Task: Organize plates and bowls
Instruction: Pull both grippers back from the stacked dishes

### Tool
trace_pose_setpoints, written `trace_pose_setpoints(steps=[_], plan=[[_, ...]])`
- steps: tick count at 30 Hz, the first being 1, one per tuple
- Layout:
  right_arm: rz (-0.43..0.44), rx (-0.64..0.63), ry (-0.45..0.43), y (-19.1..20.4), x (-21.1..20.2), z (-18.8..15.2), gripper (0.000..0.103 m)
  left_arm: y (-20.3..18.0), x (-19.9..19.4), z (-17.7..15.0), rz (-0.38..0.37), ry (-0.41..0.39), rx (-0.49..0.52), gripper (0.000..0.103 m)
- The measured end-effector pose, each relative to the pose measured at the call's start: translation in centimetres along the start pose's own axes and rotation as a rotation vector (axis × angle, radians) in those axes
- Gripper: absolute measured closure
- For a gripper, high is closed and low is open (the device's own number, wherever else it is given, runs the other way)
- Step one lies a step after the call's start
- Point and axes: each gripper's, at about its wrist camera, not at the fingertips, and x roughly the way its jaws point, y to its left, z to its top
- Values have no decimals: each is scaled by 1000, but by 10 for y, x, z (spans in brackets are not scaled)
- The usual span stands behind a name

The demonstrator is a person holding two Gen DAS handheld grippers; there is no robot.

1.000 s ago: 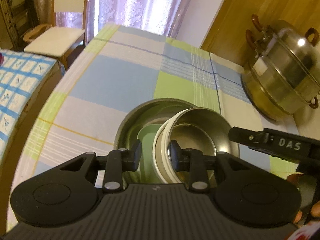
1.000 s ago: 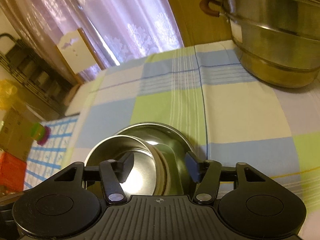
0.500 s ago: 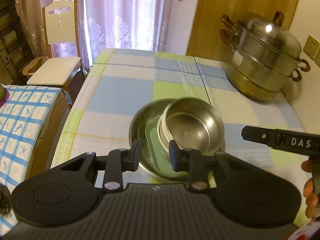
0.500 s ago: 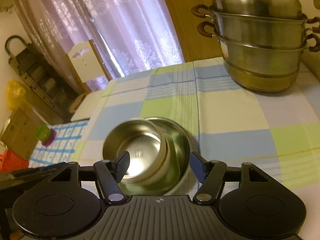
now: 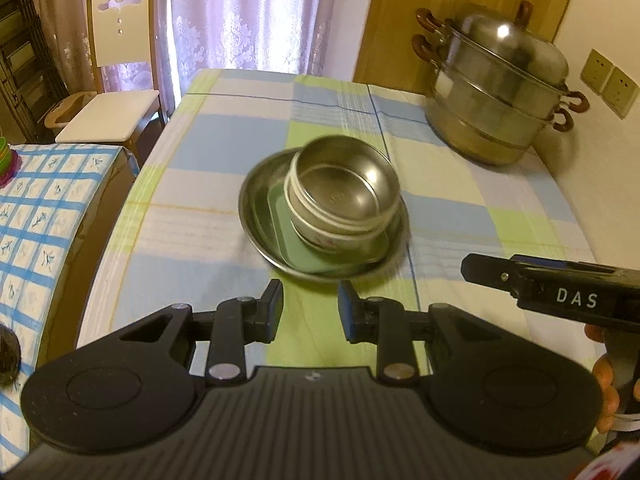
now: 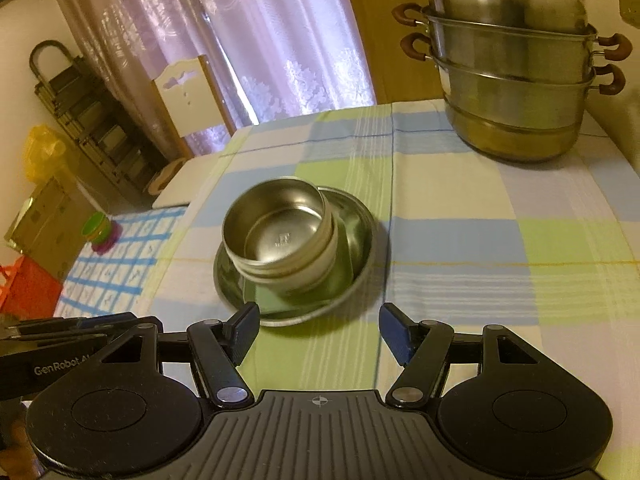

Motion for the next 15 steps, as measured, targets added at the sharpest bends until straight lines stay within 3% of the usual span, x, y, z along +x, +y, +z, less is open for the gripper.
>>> trace_pose_setpoints(steps=[15], plan=[[8,-75,55,-19,-55,-53,37,-57,-50,-56,11,3,3,77]])
